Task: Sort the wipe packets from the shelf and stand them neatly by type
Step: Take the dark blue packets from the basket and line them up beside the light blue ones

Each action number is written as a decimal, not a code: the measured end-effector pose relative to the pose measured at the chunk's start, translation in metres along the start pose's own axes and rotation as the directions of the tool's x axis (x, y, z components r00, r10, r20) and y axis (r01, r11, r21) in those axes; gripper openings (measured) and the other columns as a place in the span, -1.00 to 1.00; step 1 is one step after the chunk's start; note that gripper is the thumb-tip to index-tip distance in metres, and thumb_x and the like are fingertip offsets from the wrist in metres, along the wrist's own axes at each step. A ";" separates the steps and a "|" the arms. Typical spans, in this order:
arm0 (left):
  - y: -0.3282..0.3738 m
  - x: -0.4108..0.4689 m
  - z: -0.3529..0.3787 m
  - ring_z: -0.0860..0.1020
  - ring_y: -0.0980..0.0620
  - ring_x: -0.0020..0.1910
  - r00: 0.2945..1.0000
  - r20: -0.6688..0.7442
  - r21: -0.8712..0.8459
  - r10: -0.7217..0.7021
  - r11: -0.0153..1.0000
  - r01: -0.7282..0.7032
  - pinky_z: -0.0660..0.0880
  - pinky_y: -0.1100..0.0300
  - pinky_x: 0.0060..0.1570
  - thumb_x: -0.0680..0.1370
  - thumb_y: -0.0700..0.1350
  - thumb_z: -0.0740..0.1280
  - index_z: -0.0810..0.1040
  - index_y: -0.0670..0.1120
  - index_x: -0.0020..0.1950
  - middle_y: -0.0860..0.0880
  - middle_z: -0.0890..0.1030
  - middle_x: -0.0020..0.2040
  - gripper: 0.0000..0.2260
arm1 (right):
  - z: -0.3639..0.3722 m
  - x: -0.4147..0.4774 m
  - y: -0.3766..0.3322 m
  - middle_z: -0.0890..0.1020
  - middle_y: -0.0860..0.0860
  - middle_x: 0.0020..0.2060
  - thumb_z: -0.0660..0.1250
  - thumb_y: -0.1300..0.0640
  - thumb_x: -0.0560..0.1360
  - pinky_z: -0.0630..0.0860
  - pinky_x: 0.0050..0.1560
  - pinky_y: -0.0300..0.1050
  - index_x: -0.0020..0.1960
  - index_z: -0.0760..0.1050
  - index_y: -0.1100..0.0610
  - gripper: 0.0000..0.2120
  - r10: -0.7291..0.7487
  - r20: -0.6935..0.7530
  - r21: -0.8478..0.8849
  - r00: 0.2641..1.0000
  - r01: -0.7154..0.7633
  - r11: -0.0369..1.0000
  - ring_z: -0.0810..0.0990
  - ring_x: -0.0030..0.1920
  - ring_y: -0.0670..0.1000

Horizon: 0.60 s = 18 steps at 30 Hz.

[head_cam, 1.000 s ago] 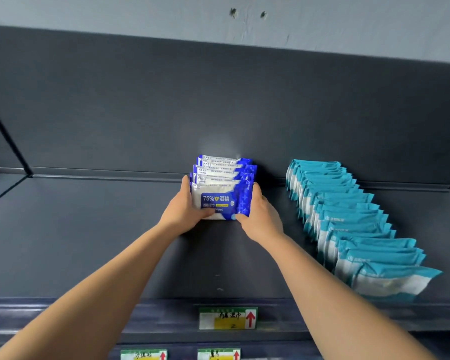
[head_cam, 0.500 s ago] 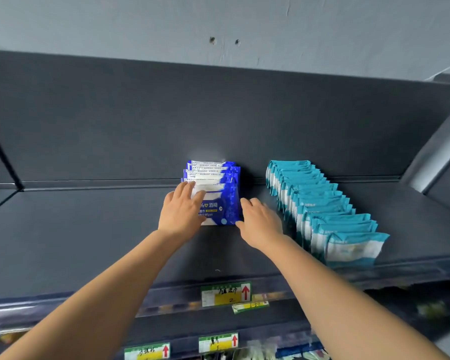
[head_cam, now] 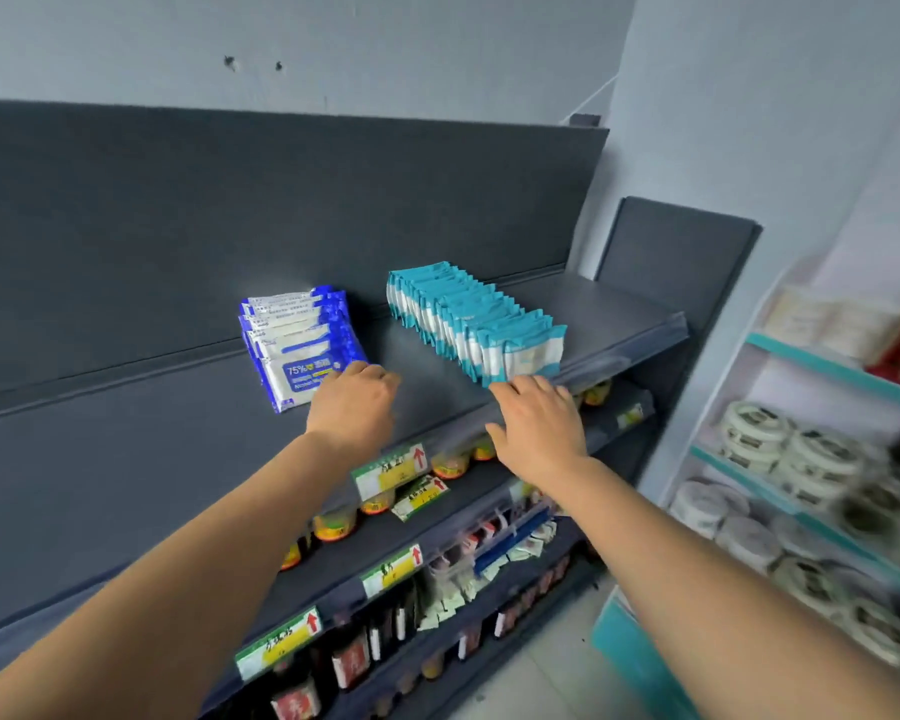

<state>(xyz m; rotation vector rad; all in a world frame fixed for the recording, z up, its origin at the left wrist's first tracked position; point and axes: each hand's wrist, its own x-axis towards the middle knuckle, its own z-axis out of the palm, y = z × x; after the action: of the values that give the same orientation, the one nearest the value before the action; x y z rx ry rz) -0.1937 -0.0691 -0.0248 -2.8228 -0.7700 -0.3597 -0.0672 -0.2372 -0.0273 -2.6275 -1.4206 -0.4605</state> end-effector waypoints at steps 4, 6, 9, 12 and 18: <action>0.055 -0.007 -0.009 0.43 -0.07 0.23 0.988 -0.035 0.006 0.149 0.989 -0.149 0.37 0.07 0.12 0.55 -0.08 0.25 0.48 -0.07 0.19 -0.03 0.54 0.17 -0.77 | -0.014 -0.059 0.041 0.48 0.05 0.23 0.26 -0.04 0.55 0.32 0.25 0.01 0.35 0.36 0.06 -0.58 0.156 0.033 -0.052 0.987 -0.154 0.987 0.40 0.29 0.11; 0.086 -0.012 -0.013 0.43 -0.09 0.22 0.974 -0.042 -0.006 0.222 0.975 -0.222 0.37 0.07 0.13 0.55 -0.08 0.26 0.49 -0.07 0.19 -0.05 0.54 0.17 -0.78 | -0.021 -0.090 0.061 0.49 0.06 0.22 0.27 -0.04 0.54 0.33 0.24 0.01 0.34 0.37 0.07 -0.58 0.227 0.043 -0.085 0.973 -0.223 0.971 0.40 0.28 0.12; 0.138 -0.021 -0.018 0.43 -0.10 0.23 0.944 -0.042 -0.041 0.328 0.943 -0.329 0.37 0.05 0.14 0.54 -0.09 0.26 0.49 -0.07 0.21 -0.07 0.54 0.16 -0.75 | -0.033 -0.139 0.092 0.49 0.08 0.21 0.28 -0.04 0.54 0.34 0.22 0.02 0.34 0.37 0.08 -0.58 0.326 0.060 -0.129 0.943 -0.317 0.940 0.41 0.27 0.13; 0.195 -0.034 -0.019 0.43 -0.10 0.23 0.912 -0.049 -0.081 0.408 0.908 -0.410 0.38 0.05 0.13 0.51 -0.08 0.30 0.49 -0.06 0.19 -0.06 0.55 0.16 -0.75 | -0.044 -0.190 0.125 0.49 0.08 0.23 0.25 -0.03 0.55 0.33 0.23 -0.01 0.35 0.36 0.08 -0.59 0.415 0.079 -0.163 0.907 -0.399 0.902 0.41 0.28 0.12; 0.319 -0.077 -0.013 0.42 -0.07 0.26 0.834 -0.031 -0.164 0.551 0.821 -0.548 0.39 0.05 0.15 0.53 -0.06 0.28 0.47 -0.03 0.28 -0.04 0.52 0.22 -0.69 | -0.061 -0.308 0.188 0.47 0.09 0.26 0.26 -0.04 0.55 0.36 0.26 0.03 0.36 0.36 0.09 -0.58 0.555 0.126 -0.195 0.822 -0.528 0.826 0.40 0.29 0.14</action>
<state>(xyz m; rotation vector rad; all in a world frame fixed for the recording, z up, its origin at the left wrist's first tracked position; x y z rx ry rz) -0.0945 -0.3790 -0.0728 -3.0328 0.1084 -0.3093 -0.0812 -0.6016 -0.0610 -3.0849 -0.6093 -0.2726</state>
